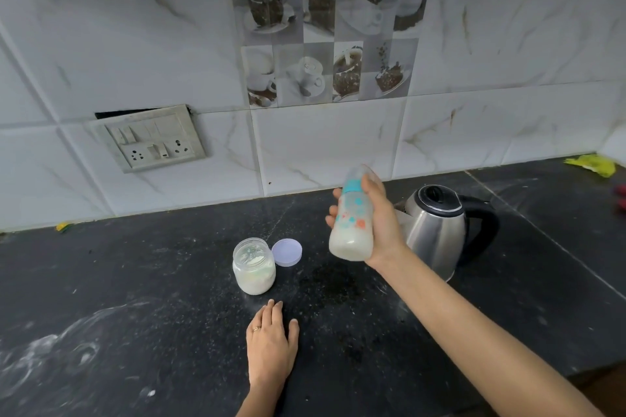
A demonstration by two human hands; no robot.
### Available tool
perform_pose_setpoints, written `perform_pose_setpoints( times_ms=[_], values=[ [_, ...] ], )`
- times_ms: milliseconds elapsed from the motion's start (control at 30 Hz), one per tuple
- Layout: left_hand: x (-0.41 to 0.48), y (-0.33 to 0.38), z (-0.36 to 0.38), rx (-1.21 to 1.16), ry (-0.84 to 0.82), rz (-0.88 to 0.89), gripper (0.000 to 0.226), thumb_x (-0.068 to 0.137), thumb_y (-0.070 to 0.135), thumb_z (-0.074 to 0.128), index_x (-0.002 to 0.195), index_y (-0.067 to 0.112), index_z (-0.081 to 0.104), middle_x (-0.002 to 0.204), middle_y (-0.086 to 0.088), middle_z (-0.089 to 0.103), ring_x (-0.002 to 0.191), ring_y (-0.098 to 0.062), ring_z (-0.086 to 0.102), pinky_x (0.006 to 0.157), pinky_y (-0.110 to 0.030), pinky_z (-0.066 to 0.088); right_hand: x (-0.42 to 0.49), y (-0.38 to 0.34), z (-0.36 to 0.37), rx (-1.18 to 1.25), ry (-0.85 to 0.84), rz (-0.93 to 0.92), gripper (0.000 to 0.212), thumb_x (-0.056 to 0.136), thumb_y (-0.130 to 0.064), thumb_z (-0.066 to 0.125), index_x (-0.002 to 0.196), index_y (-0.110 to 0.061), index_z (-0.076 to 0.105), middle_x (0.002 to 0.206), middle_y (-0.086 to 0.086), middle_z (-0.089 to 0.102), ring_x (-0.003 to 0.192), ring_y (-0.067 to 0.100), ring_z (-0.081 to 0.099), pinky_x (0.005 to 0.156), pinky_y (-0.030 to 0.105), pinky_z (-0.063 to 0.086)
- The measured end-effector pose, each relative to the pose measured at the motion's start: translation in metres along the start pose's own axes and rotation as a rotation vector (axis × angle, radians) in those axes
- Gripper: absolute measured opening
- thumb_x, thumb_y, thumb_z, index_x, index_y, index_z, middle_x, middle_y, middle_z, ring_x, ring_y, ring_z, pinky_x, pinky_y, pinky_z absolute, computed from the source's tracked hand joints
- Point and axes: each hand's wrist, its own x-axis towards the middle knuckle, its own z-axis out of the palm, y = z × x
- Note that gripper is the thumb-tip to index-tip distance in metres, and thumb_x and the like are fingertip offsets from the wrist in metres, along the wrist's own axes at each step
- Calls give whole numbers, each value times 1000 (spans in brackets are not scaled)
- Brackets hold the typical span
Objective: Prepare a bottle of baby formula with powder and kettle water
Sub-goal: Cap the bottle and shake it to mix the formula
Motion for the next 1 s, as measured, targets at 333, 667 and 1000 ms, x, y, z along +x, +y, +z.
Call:
perform_pose_setpoints(
  times_ms=[333, 667, 1000],
  values=[
    [0, -1, 1, -1, 6, 2, 42, 84, 35, 64, 118, 10, 64, 125, -7, 63, 117, -27, 57, 95, -42, 46, 6, -4, 2, -17, -43, -32, 30, 94, -32, 56, 122, -29, 45, 82, 12, 62, 56, 25, 59, 56, 33, 55],
    [1, -1, -1, 12, -1, -1, 51, 85, 44, 43, 116, 11, 65, 123, -6, 64, 117, -26, 57, 94, -42, 47, 14, -18, 8, 74, -27, -85, 42, 88, -35, 63, 123, -25, 43, 84, 11, 60, 56, 23, 60, 58, 33, 56],
    [0, 1, -1, -20, -52, -23, 45, 86, 36, 63, 124, 11, 61, 131, -6, 59, 124, -26, 51, 101, -41, 41, 19, -17, 9, 125, 69, -84, 69, 88, -36, 65, 148, -17, 36, 88, 11, 58, 57, 23, 61, 60, 34, 57]
  ],
)
